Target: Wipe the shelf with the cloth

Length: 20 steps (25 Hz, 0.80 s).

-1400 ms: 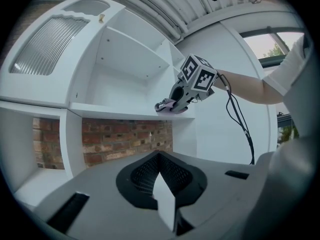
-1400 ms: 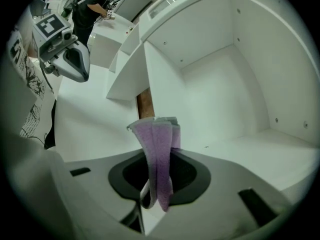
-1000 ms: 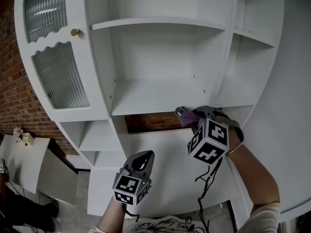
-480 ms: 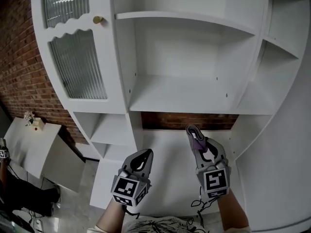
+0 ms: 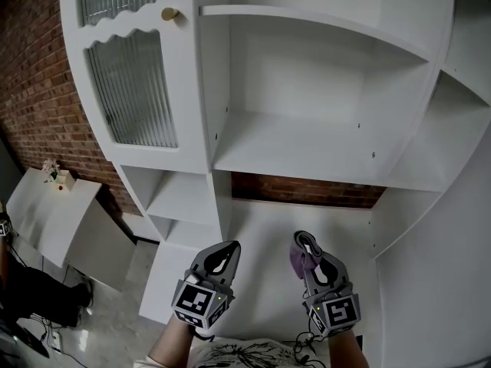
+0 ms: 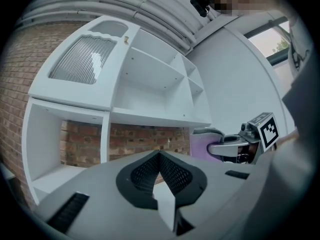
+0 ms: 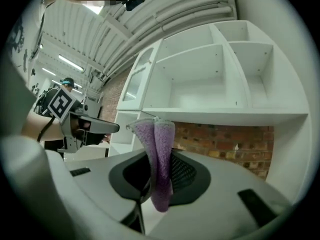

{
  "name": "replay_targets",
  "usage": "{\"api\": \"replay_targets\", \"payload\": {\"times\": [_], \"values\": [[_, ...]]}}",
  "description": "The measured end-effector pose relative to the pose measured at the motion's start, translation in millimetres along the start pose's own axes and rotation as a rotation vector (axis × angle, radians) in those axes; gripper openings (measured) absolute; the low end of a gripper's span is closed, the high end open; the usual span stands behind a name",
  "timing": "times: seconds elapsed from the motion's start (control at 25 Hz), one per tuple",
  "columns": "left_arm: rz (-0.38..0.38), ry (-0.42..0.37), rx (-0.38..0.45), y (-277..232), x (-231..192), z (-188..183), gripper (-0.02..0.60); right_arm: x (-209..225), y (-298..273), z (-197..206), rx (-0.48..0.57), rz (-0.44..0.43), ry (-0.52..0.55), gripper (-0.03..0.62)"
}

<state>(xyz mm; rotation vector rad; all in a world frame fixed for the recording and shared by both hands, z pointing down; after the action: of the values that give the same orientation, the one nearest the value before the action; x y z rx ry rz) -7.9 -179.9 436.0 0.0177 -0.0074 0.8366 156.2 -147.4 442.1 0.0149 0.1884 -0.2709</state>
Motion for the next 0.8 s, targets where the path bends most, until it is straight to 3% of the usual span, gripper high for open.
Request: {"api": "replay_targets", "payload": {"times": [0.12, 0.4, 0.8], "values": [[-0.001, -0.009, 0.008, -2, -1, 1, 0.012, 1, -2, 6, -0.013, -0.002, -0.020, 0.080], [0.009, -0.023, -0.008, -8, 2, 6, 0.012, -2, -8, 2, -0.003, 0.004, 0.048, 0.077], [0.003, -0.028, -0.013, -26, 4, 4, 0.012, 18, -13, 9, -0.017, 0.038, -0.013, 0.075]]}}
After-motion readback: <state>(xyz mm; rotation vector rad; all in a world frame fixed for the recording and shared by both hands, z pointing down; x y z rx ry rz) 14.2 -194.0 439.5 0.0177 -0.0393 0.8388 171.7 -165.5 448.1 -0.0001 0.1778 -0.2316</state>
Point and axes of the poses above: the fingertips, and each gripper's own axes: y backward along the fingers, x to its right, z out of its underside, the point moved 1 cm from there along y, backward along the fingers, and after that the axes turned 7 degrees about z, right-handed, at the moved point
